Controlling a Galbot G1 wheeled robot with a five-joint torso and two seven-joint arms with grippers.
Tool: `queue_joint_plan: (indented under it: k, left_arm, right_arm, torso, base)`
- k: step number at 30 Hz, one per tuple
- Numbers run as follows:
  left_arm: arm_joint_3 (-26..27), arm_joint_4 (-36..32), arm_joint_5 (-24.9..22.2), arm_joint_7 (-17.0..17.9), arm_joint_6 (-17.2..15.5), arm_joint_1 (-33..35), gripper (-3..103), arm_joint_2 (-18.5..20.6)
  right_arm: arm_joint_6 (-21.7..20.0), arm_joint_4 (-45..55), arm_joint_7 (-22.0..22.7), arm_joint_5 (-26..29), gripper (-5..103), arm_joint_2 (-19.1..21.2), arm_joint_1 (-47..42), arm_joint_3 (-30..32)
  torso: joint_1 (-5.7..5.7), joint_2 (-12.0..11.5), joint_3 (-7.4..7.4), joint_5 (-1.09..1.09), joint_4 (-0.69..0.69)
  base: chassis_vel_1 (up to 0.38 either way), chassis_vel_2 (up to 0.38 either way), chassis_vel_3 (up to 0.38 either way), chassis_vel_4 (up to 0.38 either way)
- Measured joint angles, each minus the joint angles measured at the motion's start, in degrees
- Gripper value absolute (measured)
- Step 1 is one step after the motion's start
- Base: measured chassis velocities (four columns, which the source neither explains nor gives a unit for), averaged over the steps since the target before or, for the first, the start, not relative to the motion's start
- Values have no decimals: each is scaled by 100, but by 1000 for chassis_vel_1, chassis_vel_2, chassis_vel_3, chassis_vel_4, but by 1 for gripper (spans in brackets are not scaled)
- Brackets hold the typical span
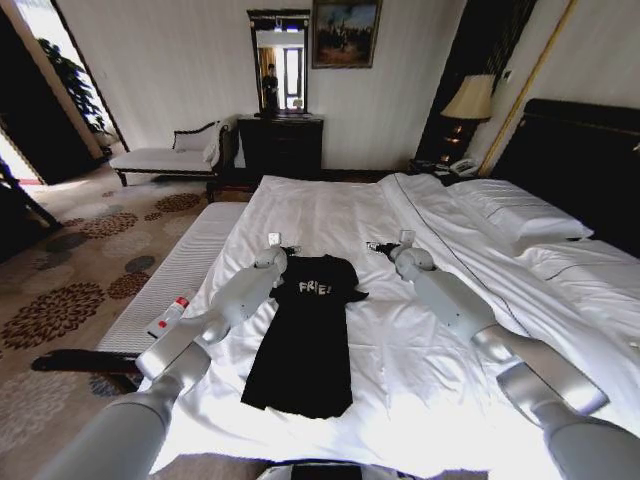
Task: Fold the clothes on the bed.
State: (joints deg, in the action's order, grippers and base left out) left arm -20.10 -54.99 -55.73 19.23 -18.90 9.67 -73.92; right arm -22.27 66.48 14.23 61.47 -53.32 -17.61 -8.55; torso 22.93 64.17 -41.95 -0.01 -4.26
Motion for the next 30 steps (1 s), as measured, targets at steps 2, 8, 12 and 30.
queue_joint_plan:
  k: [2,8,12,30]
  left_arm:
    - [-42,-225,-74,41,8,62,99,156]
    - [-170,-1432,-124,82,36,591,100,1063]
    - [150,-2277,-56,70,85,1232,100,1524]
    - [1966,-5346,480,-311,257,4488,100,3263]
  right_arm:
    - [-18,206,34,42,99,99,-178,118]
    - [-70,1492,27,134,100,708,-1487,1084]
    - [-37,2225,-40,-127,100,965,-2547,1847]
    - [18,4449,-470,-405,100,696,-6544,4721]
  torso:
    - [0,0,0,2,3]
    - [0,0,0,0,1]
    - [0,1,1,2,-2]
    - [-1,1,0,1,0]
  base:
    - [0,0,0,0]
    - [0,0,0,0]
    - [0,0,0,0]
    - [0,0,0,0]
